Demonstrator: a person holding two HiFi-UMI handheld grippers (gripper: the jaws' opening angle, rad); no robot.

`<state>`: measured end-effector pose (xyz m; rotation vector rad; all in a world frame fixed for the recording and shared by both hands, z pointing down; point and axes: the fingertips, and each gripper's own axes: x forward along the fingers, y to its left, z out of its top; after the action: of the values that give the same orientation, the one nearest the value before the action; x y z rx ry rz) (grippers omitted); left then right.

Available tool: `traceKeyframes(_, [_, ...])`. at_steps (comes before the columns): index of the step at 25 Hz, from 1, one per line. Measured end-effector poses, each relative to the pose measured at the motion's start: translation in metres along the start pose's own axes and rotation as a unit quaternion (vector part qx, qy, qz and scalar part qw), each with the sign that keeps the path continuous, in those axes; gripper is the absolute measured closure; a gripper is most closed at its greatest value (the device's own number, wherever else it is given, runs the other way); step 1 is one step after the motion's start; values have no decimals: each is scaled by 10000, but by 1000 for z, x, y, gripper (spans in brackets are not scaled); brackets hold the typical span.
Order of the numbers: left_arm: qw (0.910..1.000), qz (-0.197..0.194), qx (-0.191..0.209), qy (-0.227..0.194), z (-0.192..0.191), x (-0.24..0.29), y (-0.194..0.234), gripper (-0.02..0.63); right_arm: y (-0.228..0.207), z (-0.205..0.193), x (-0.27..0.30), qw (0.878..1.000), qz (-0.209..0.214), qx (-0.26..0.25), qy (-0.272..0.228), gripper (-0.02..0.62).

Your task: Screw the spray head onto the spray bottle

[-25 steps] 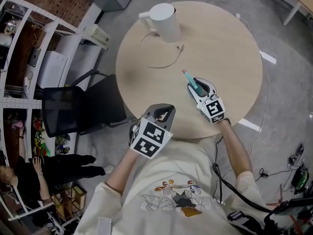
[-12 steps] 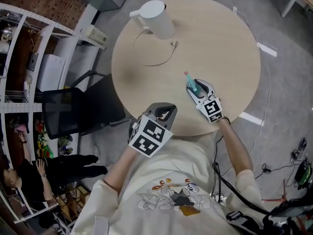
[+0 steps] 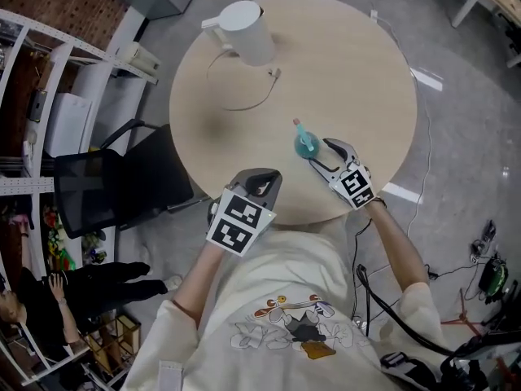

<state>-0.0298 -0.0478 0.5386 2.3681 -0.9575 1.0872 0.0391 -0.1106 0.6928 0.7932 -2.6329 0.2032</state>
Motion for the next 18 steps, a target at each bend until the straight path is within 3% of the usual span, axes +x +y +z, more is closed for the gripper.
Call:
traceKeyframes(6, [9979,-64,-483,-435,4,-4,11,600,-5,57,-87,9984,-485,255,-111,347])
traceKeyframes(9, [9945,41,-756,-725,15,-8,21,600,-3,108,-100,9972,-668,242,-244,347])
traceKeyframes(13, [9904,283,-815,-1078,29,-11,31,600,8,167,-100,9954,-674,316,-599,353])
traceKeyframes(14, [9897,315,-815,-1137,31,-12,32,600,6,177,-100,9939,-803,403,-634,379])
traceKeyframes(16, [9884,337,-851,-1214,33,-13,34,600,0,187,-100,9881,-1111,845,-653,575])
traceKeyframes(18, [9864,320,-962,-1293,33,-14,33,600,2,192,-99,9823,-1153,1272,-746,589])
